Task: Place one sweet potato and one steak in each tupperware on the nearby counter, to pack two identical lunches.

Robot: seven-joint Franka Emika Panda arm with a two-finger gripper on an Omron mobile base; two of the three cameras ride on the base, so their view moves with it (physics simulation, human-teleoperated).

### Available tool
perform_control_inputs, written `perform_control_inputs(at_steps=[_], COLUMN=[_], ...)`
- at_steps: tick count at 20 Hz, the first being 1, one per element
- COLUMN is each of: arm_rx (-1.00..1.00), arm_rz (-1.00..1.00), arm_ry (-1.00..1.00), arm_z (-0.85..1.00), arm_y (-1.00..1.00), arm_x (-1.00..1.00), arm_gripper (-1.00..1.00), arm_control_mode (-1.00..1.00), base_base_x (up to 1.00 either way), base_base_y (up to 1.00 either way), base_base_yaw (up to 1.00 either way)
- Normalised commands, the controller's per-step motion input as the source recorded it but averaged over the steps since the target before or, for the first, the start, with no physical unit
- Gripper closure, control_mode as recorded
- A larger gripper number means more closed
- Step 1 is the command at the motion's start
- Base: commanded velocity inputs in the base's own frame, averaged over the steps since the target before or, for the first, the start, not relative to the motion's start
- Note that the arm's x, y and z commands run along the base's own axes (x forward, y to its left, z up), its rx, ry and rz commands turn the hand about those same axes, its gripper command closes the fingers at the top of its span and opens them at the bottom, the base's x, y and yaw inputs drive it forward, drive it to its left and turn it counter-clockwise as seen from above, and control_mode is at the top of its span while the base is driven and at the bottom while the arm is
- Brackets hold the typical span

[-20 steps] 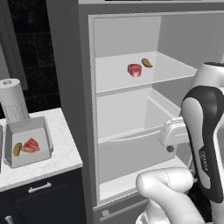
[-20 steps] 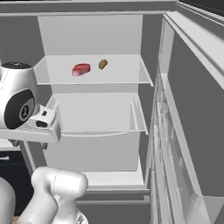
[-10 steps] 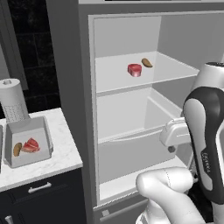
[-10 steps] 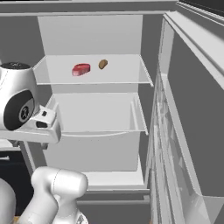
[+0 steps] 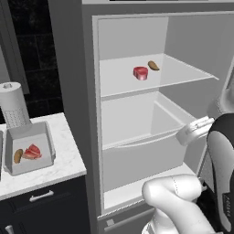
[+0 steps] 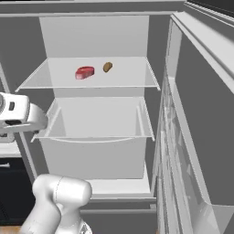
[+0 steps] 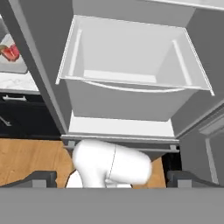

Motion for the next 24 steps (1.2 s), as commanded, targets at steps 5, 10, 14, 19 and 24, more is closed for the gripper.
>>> perform_control_inputs(at_steps=[5,10,14,19,24], arm_rx=[-0.02,0.09,0.08,0.06,0.05], arm_rz=[0.00,0.00,-0.01,-0.07,-0.09], arm_ry=[-0.30,-0.02,-0.02,-0.03,-0.02], arm_z=[0.99,0.39,0.00,-0.15,-0.23], arm_y=[-0.13,-0.36,-0.13,0.00,0.00], arm_x=[0.77,1.00,1.00,1.00,1.00], arm_gripper=[-1.00,-1.00,-1.00,-1.00,-1.00], arm_control_mode=[-1.00,-1.00,-1.00,-1.00,-1.00], base_base_x=[0.00,0.00,0.00,0.00,0.00], base_base_y=[0.00,0.00,0.00,0.00,0.00], base_base_yaw=[0.00,0.00,0.00,0.00,0.00])
